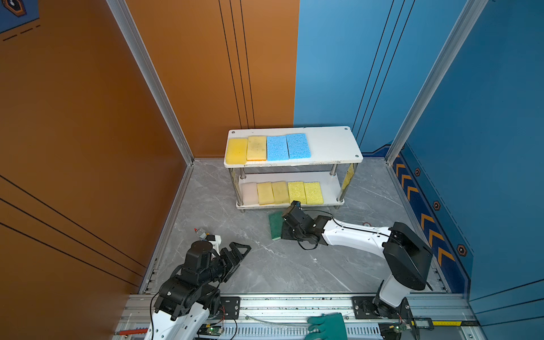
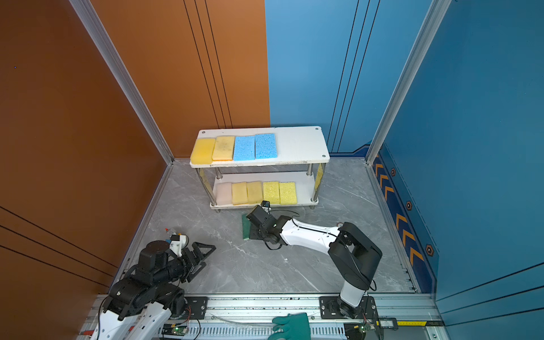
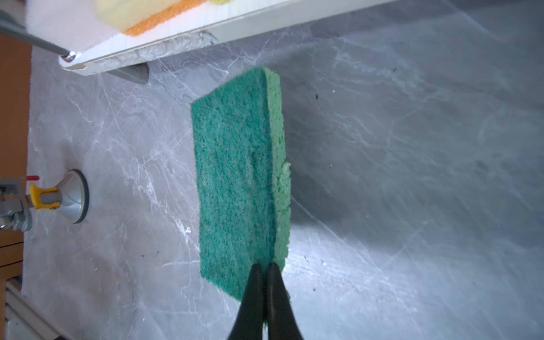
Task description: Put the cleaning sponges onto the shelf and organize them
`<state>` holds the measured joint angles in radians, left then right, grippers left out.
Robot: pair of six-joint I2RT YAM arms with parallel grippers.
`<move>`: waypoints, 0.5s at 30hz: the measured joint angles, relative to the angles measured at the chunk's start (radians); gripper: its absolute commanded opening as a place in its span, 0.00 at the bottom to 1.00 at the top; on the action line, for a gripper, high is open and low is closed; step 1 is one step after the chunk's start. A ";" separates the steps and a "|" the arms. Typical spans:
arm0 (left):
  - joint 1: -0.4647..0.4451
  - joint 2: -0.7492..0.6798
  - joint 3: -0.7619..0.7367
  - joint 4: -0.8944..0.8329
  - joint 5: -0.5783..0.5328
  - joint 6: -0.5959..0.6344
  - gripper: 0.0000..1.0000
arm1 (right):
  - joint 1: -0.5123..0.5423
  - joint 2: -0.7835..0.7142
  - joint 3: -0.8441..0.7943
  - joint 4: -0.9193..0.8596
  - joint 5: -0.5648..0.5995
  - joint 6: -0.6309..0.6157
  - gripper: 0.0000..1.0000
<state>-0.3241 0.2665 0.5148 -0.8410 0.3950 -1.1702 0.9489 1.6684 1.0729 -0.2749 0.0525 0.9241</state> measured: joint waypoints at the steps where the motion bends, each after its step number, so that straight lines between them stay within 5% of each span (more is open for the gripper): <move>1: 0.003 0.003 0.000 0.006 0.004 0.001 0.94 | 0.001 -0.030 -0.022 -0.005 -0.005 0.002 0.00; 15: 0.011 0.120 0.010 0.167 0.107 0.029 0.95 | -0.012 -0.467 -0.217 -0.117 -0.066 0.022 0.00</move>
<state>-0.3130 0.3866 0.5251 -0.6739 0.5018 -1.1416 0.9371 1.2011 0.8555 -0.3920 -0.0139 0.9463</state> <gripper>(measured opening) 0.944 0.048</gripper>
